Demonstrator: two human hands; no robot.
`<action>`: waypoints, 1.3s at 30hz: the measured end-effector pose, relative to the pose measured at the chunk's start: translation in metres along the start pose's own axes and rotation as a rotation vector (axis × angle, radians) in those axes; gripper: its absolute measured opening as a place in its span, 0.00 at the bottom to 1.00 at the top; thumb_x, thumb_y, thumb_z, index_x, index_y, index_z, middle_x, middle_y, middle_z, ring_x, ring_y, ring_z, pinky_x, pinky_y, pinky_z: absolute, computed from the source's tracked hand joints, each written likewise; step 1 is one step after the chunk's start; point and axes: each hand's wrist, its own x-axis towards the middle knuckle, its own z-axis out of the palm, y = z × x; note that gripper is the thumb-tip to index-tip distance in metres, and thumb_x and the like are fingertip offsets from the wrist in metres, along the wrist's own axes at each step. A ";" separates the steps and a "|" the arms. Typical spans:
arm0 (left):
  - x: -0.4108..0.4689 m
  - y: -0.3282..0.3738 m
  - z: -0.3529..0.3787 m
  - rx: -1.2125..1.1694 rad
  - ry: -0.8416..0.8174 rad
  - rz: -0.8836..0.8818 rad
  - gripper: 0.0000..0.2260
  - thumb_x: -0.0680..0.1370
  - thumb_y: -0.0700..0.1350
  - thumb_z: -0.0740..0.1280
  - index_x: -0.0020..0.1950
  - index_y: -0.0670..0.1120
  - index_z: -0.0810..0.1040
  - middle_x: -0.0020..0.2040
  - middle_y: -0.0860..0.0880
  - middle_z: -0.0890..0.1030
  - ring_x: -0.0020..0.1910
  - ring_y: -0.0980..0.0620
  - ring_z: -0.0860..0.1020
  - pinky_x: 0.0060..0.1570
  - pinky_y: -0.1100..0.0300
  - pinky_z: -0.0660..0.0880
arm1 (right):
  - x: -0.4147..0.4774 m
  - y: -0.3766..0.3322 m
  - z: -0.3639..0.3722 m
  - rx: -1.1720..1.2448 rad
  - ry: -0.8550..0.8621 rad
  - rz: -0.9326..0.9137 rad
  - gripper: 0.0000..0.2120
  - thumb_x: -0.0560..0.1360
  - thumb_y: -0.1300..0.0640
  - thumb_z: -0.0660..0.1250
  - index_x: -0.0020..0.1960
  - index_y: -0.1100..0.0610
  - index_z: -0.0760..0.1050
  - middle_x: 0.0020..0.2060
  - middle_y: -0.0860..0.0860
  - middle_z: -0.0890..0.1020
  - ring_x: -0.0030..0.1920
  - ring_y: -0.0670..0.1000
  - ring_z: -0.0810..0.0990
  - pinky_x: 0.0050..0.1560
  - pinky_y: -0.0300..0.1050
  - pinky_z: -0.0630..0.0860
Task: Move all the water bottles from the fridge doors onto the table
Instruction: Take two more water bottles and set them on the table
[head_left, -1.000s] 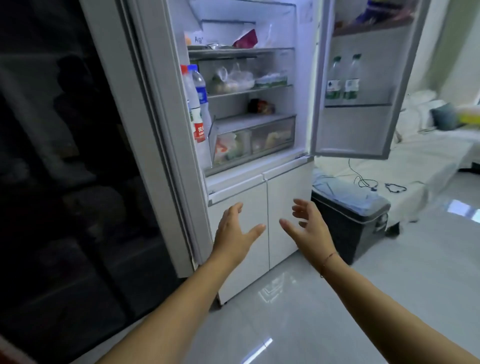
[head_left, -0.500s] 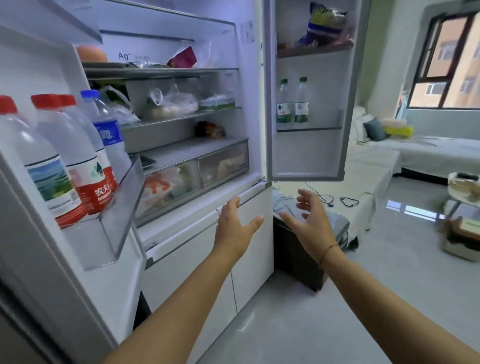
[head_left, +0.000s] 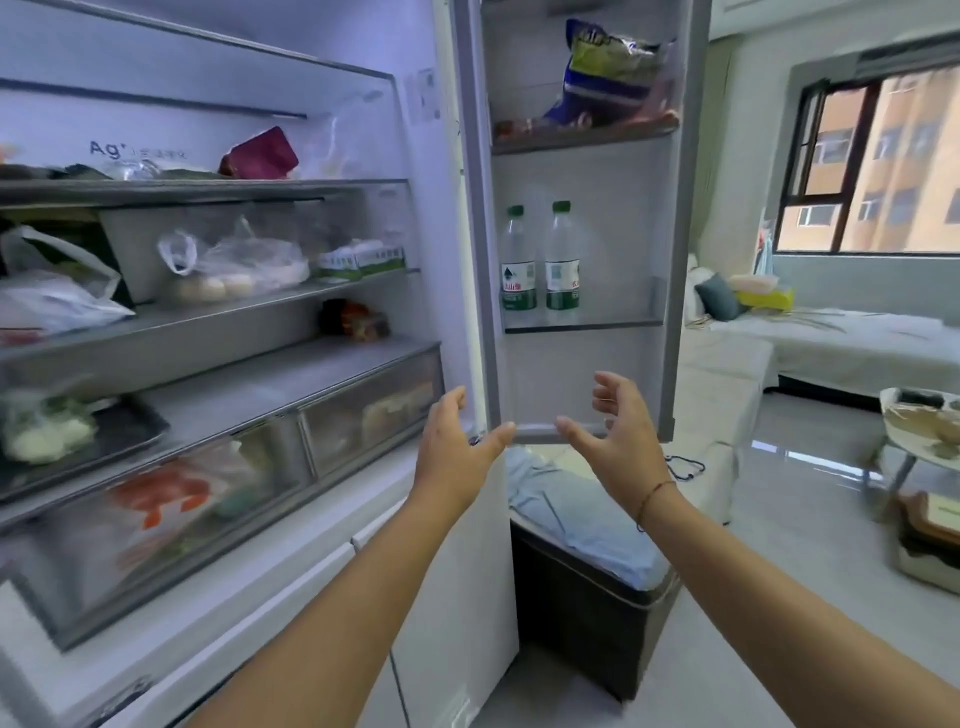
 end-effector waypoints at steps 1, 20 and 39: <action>0.019 0.001 0.008 0.006 0.003 0.001 0.34 0.74 0.54 0.72 0.75 0.47 0.61 0.74 0.48 0.66 0.71 0.50 0.66 0.68 0.55 0.64 | 0.019 0.008 0.001 -0.008 -0.007 -0.003 0.32 0.70 0.52 0.73 0.69 0.55 0.63 0.62 0.52 0.71 0.61 0.48 0.71 0.60 0.40 0.69; 0.314 -0.003 0.095 -0.036 0.047 0.086 0.38 0.74 0.56 0.70 0.78 0.47 0.54 0.77 0.49 0.60 0.75 0.50 0.62 0.73 0.49 0.62 | 0.313 0.088 0.051 -0.078 0.099 -0.068 0.36 0.70 0.50 0.73 0.71 0.57 0.60 0.67 0.52 0.68 0.66 0.49 0.68 0.63 0.39 0.65; 0.406 0.005 0.134 -0.088 0.117 0.096 0.31 0.66 0.56 0.77 0.63 0.50 0.67 0.56 0.53 0.71 0.53 0.55 0.74 0.44 0.65 0.71 | 0.403 0.110 0.059 -0.290 -0.085 0.143 0.32 0.64 0.45 0.76 0.60 0.56 0.65 0.51 0.51 0.77 0.49 0.53 0.76 0.46 0.48 0.76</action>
